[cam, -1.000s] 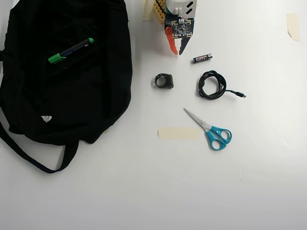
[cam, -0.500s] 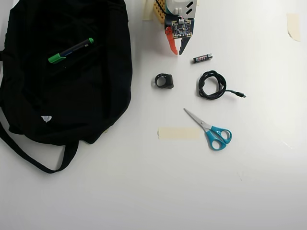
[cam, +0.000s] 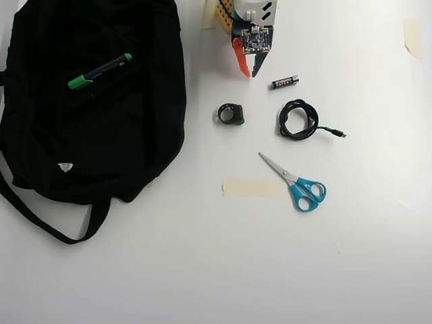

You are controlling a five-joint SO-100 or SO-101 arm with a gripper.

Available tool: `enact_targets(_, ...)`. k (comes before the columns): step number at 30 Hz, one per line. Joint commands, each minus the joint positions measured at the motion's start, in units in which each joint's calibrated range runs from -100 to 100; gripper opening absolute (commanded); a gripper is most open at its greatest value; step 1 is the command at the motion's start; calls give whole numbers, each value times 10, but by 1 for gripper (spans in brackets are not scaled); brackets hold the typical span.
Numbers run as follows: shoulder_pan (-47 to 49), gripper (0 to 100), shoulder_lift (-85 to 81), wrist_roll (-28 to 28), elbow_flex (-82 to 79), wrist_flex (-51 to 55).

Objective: Put the green marker into the black bag

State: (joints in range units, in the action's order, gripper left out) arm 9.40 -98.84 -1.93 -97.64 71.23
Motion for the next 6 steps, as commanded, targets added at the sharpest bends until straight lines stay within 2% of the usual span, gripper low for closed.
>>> enact_targets(1,-4,2,-7,3,-16,11)
enact_targets(6,-4,2,-7,3,-16,11)
